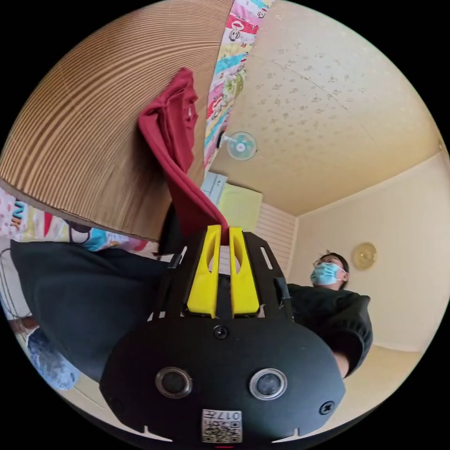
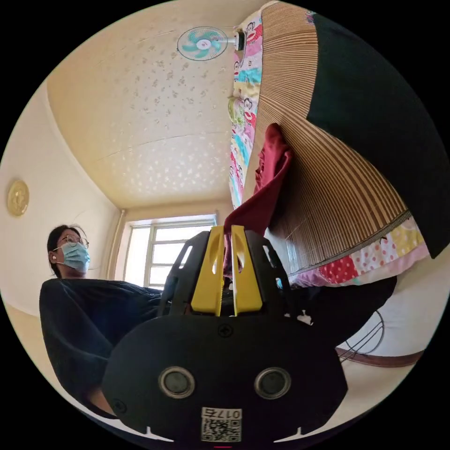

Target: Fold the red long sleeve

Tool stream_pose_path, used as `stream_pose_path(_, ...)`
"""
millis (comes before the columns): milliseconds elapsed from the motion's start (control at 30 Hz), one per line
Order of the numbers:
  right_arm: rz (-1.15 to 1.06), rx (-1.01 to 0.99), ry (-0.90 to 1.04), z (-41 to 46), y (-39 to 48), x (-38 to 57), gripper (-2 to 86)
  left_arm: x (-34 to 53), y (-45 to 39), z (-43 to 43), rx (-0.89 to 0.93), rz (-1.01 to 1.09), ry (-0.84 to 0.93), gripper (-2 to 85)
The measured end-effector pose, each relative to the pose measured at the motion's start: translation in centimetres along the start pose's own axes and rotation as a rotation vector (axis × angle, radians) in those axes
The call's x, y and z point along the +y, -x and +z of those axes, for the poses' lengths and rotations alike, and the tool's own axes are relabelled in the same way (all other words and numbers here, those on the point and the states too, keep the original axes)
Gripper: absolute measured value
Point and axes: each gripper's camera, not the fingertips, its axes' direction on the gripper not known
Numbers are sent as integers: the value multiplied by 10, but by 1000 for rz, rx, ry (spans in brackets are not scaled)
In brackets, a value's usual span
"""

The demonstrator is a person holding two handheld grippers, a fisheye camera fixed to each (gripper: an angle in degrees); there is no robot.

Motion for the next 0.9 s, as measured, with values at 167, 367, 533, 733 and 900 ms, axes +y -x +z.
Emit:
stream_pose_path(167, -79, -288, -12, -23, 49, -4, 27, 20, -29, -6, 142, 113, -65, 39)
stream_pose_path(367, 112, -113, -159, -34, -7, -55, 29, 4, 4, -22, -30, -101, -246, 40)
stream_pose_path(533, 365, -41, -333, -30, -93, -117, 32, -62, 14, 7, -113, -210, -355, 40)
stream_pose_path(733, 394, 10, -389, 11, -142, -248, 33, -153, -8, 53, -167, -255, -502, 40)
stream_pose_path(900, 435, 40, -434, 54, -182, -351, 32, -229, -24, 76, -190, -256, -523, 40)
